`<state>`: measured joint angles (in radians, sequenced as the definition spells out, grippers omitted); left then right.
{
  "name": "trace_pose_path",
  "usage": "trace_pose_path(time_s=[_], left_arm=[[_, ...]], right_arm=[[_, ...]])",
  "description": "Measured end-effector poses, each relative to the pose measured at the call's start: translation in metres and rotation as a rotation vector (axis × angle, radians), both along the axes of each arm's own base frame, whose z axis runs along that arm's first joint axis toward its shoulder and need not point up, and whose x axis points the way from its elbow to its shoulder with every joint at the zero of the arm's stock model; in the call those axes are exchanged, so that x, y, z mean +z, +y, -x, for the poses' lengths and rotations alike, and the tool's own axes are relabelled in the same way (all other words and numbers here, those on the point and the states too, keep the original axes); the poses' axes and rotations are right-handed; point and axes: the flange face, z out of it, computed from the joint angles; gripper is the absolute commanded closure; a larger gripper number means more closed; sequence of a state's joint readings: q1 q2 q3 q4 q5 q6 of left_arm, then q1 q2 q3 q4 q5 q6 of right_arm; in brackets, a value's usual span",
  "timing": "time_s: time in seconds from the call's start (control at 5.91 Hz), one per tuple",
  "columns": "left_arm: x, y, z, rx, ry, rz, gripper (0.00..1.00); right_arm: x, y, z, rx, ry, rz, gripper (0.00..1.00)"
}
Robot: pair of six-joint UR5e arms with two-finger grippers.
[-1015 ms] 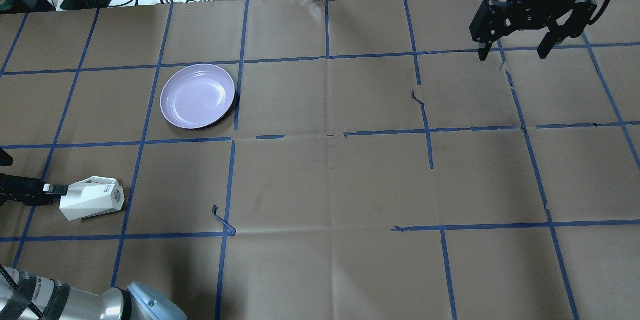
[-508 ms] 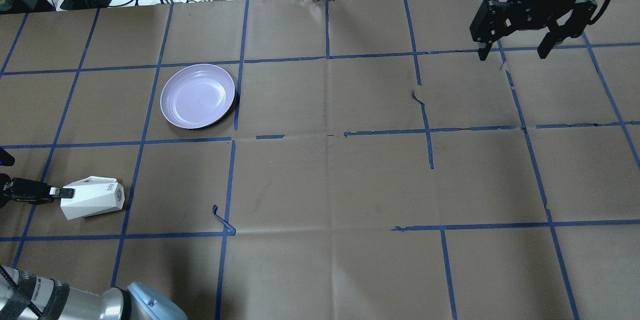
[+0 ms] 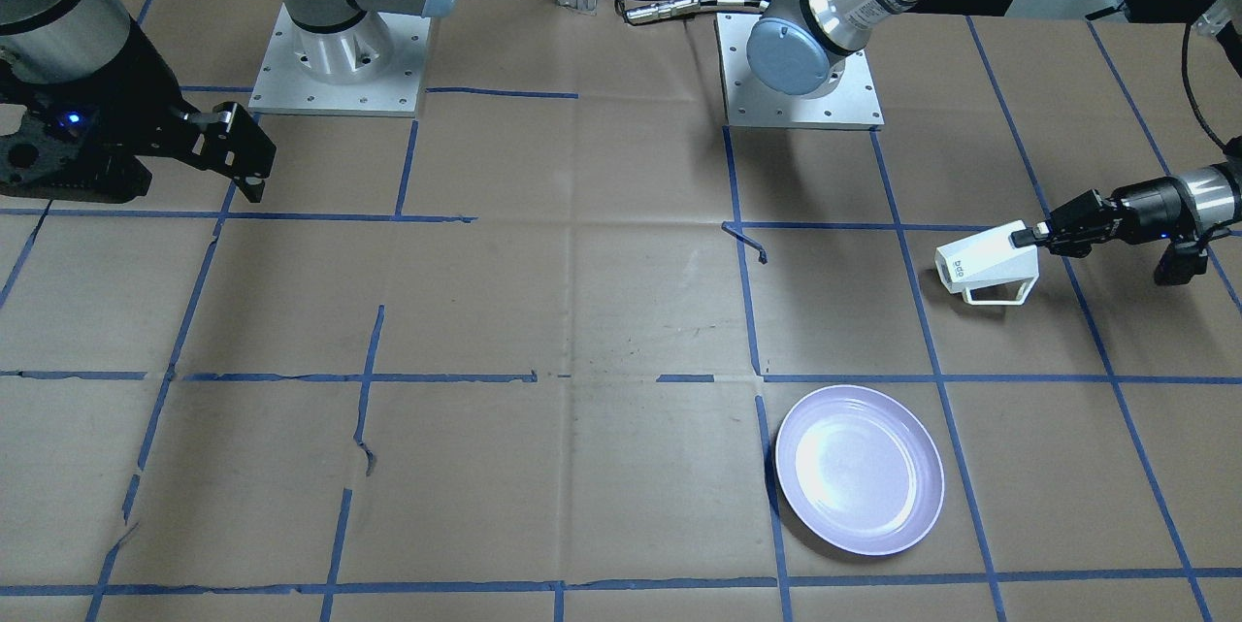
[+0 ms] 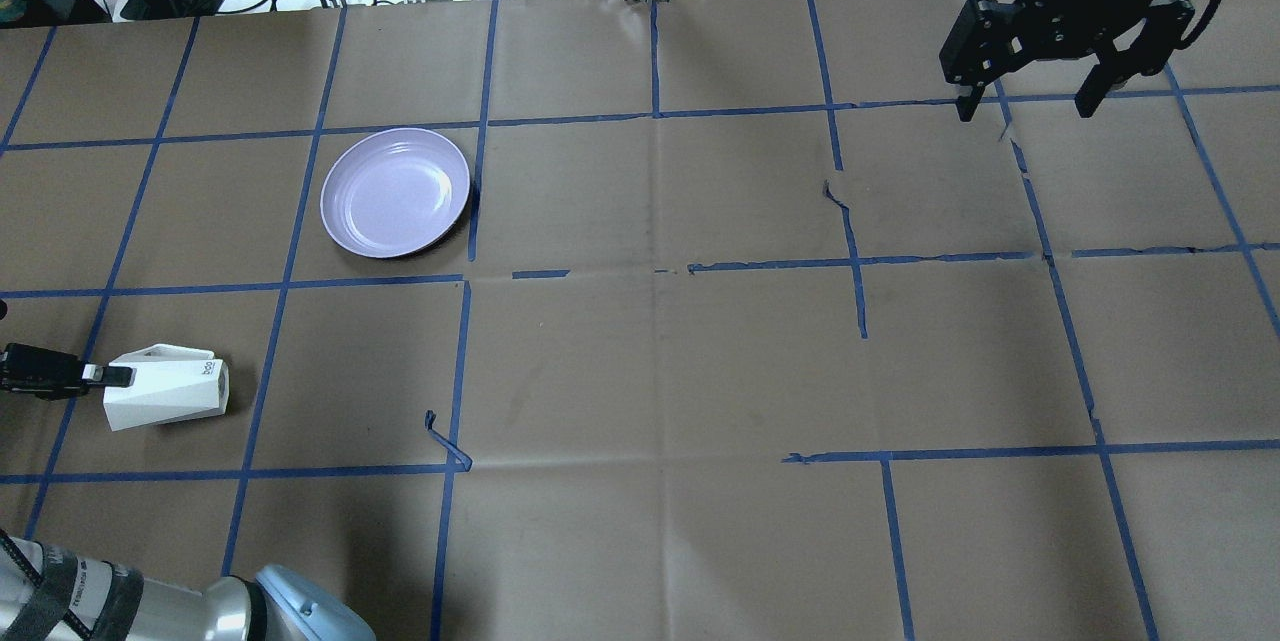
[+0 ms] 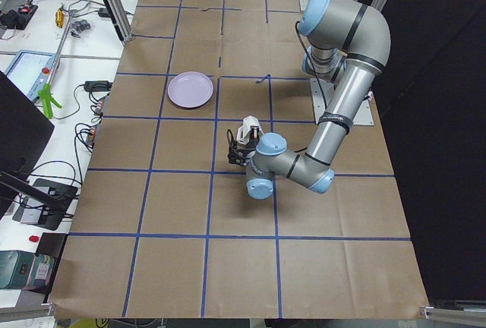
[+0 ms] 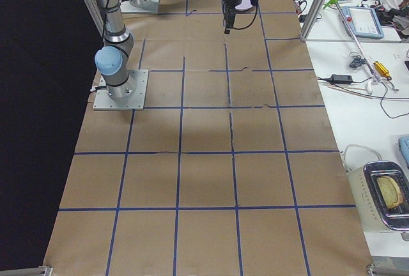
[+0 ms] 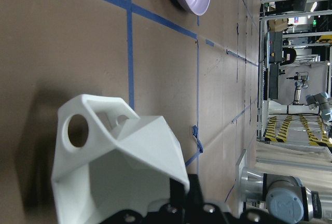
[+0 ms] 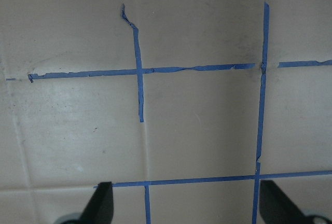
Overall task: Flip cup and place on plate
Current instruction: 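Lift the mug with the left gripper and turn it upright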
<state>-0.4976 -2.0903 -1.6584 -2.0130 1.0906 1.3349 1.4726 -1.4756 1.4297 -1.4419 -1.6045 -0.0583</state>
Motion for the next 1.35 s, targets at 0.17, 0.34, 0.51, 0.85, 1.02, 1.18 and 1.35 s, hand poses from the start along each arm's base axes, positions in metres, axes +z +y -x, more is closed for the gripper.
trace_pose_path(time_s=[0.17,0.34,0.51,0.85,1.02,1.18,1.35], left_arm=[[0.031,-0.009,0.012,-0.007,-0.051,-0.005,1.00],[0.068,-0.024,0.035,-0.035,-0.123,0.007,1.00],[0.102,-0.040,0.060,-0.049,-0.211,0.003,1.00],[0.150,-0.086,0.119,-0.052,-0.438,-0.001,1.00],[0.165,-0.115,0.162,-0.095,-0.588,0.018,1.00],[0.176,-0.142,0.215,-0.181,-0.754,0.052,1.00],[0.183,-0.163,0.268,-0.288,-0.920,0.107,1.00]], right_arm=[[0.000,0.000,0.000,0.000,0.000,0.000,0.00],[0.000,0.000,0.000,0.000,0.000,0.000,0.00],[0.000,0.000,0.000,0.000,0.000,0.000,0.00],[0.000,0.000,0.000,0.000,0.000,0.000,0.00],[0.000,0.000,0.000,0.000,0.000,0.000,0.00],[0.000,0.000,0.000,0.000,0.000,0.000,0.00],[0.000,0.000,0.000,0.000,0.000,0.000,0.00]])
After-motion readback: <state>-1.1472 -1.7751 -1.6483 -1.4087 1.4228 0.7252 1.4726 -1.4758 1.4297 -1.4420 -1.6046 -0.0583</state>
